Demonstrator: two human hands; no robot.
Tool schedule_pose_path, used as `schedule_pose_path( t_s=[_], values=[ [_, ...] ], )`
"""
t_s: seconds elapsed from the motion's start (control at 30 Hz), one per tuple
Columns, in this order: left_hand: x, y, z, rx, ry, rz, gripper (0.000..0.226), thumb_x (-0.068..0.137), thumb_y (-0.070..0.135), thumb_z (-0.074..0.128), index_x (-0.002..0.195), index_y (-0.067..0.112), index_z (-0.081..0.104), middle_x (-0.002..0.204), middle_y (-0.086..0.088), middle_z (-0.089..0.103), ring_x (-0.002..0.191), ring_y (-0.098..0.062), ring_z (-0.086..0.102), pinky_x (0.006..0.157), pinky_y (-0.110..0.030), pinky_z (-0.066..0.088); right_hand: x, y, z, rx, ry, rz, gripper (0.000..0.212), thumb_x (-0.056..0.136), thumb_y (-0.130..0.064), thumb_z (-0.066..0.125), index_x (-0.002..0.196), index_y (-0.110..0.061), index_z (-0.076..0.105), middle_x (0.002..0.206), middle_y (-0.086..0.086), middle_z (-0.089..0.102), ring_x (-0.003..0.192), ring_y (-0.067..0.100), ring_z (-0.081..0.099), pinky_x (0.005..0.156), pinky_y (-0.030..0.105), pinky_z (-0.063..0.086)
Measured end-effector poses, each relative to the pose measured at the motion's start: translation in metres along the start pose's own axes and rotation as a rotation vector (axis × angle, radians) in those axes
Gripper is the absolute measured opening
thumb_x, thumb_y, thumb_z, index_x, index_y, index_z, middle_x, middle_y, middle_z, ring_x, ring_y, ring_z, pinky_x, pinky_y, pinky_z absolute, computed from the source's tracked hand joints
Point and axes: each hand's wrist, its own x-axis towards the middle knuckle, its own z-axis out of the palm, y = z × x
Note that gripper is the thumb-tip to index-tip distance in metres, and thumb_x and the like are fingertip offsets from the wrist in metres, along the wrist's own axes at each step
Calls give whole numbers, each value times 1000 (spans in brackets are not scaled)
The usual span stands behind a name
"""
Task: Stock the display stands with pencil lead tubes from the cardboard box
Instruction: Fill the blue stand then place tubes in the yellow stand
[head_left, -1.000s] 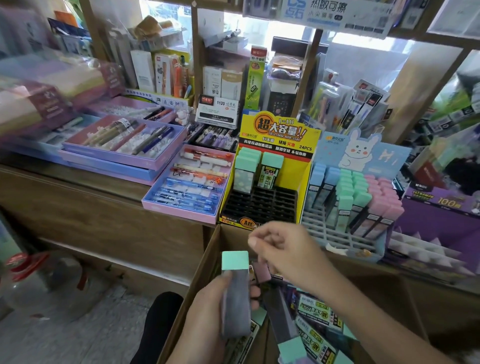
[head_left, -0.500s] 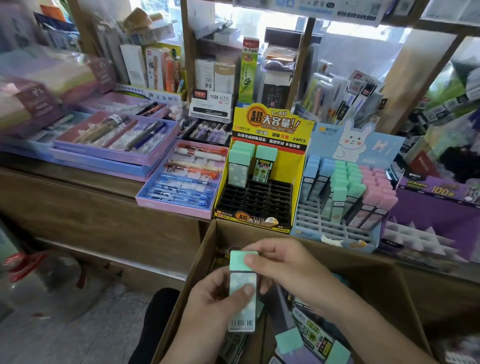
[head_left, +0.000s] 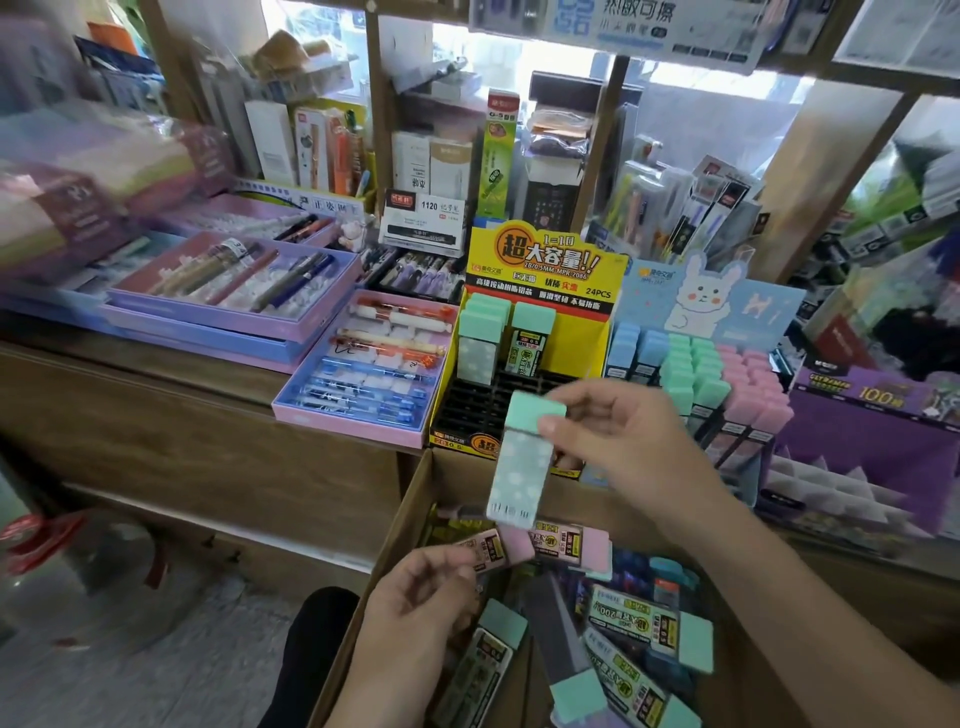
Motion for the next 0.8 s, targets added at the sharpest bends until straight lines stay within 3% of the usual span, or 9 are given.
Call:
schedule_pose_path(
  t_s=[0.13,0.23,0.33,0.47,0.57,0.67,0.73,0.8],
  values=[
    [-2,7,1,-35,37,-34,16,95,1,67,86,8,77,64,-6,69,55,-11,62,62,-32,47,32,-13,-6,-61,178,-102,18,87,-14,81,103,-23,77,93,3,76,85,20,72,80,31,62],
    [-6,9,1,-12,54,-5,9,94,0,67,89,1,74,61,-5,67,52,-10,60,61,-34,46,54,-22,-2,-116,230,-182,19,88,-17,81,96,-32,75,87,-3,73,79,9,67,80,29,60],
    [-10,12,4,82,38,42,7,92,-5,68,86,-3,71,65,-4,63,58,-9,57,61,-33,45,73,-27,7,-159,232,-205,20,89,-15,79,94,-33,71,83,-2,70,78,23,68,79,41,62],
    [-18,12,6,486,-100,83,9,91,9,71,87,17,71,83,4,72,77,-6,65,79,-21,52,90,-27,22,-214,211,-230,14,91,-13,76,99,-24,71,87,6,71,78,33,69,78,50,61],
    [-17,17,13,896,-232,13,15,93,32,66,108,30,66,113,10,71,110,-4,65,103,-20,47,97,-23,30,-225,200,-219,12,92,-12,75,102,-17,74,90,8,72,78,32,70,76,51,61],
    [-12,5,11,1136,-364,-17,44,104,40,52,144,22,48,153,0,49,143,-18,45,117,-27,35,100,-17,35,-247,179,-206,13,92,-13,75,102,-20,74,92,3,72,83,28,71,79,49,62],
    [-8,2,10,1238,-385,2,52,104,45,51,151,25,41,164,-2,33,154,-22,28,123,-29,26,100,-13,35,-284,159,-198,14,92,-14,75,103,-22,74,91,0,71,83,25,71,81,47,61],
    [-7,1,9,1262,-371,30,52,103,46,51,151,29,40,162,2,36,151,-16,32,121,-25,25,100,-10,34,-336,131,-190,16,92,-14,74,107,-21,74,89,-5,68,82,21,69,84,45,61]
  ],
)
